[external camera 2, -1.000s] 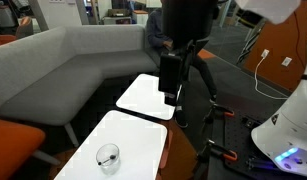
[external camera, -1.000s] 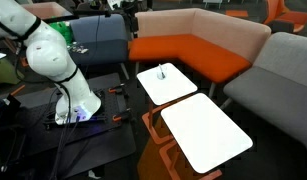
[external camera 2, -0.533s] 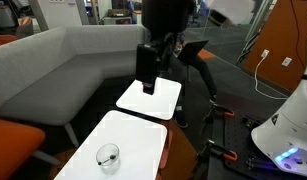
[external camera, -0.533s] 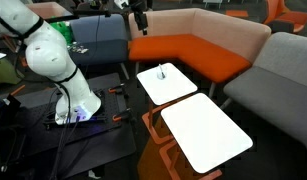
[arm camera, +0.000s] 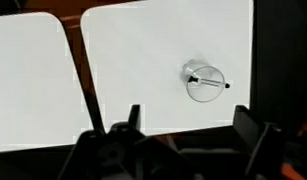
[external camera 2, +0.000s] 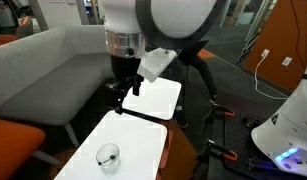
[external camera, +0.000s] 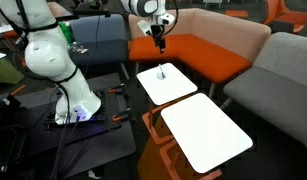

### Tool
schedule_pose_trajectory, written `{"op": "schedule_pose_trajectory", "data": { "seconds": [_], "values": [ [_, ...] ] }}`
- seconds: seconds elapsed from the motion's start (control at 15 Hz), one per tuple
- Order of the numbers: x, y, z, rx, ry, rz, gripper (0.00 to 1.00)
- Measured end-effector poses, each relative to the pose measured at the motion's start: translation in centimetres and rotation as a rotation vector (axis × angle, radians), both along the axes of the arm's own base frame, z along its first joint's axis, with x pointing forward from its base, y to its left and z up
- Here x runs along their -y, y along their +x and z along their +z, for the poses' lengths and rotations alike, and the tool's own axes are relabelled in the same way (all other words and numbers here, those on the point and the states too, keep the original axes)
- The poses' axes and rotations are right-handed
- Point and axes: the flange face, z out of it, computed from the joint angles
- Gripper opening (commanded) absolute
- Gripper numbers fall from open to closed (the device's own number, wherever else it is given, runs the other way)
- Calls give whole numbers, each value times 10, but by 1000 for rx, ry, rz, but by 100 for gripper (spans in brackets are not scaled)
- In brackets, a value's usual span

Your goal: Place the cup on the right table

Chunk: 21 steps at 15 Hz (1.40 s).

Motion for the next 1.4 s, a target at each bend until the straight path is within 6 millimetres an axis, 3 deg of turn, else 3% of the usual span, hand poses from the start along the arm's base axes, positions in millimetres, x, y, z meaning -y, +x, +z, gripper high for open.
{"op": "schedule_pose_trajectory", "data": {
  "seconds": [0.27, 0.73, 1.27, 1.33, 1.4],
  "values": [
    [-8, 18, -58, -60, 16, -5, 100],
    [-19, 36, -143, -174, 42, 20, 100],
    [-20, 78, -196, -283, 120, 9, 99],
    [-21, 82, -202, -302, 125, 5, 94],
    [-21, 85, -207, -318, 127, 4, 77]
  ]
}}
